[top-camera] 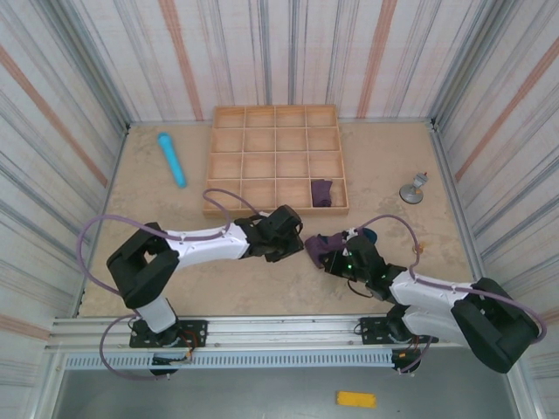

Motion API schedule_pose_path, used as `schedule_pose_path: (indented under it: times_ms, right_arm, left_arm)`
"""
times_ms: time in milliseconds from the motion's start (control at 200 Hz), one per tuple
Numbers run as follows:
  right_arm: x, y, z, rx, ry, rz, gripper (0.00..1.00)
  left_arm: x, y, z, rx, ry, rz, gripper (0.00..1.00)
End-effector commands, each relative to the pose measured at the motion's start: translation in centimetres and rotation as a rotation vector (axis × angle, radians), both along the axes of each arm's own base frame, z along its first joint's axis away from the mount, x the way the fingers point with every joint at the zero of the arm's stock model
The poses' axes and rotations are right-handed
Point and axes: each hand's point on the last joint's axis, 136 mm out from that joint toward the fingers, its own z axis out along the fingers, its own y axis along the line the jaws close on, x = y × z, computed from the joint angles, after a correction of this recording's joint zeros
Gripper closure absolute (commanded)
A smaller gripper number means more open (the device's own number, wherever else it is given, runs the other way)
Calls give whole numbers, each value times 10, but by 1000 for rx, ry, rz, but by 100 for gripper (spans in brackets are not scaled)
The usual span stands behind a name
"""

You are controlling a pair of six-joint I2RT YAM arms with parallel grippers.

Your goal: Roll the socks

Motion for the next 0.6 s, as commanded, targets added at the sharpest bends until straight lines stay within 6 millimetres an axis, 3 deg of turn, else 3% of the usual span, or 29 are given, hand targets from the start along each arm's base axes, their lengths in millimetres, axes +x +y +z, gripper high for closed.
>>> schedule_pose_path:
  times_ms: [0, 235, 596]
  right_arm:
    - [-50, -41, -60, -139, 312, -61, 100]
    - [-58, -53, -70, -152, 416, -134, 100]
    - [-67, -66, -71, -133, 472, -219, 100]
  left_arm:
    - [1, -29, 4, -56, -50, -97, 48]
    - [4, -51, -6, -59, -38, -156, 56]
    - [7, -66, -26, -57, -4, -165, 60]
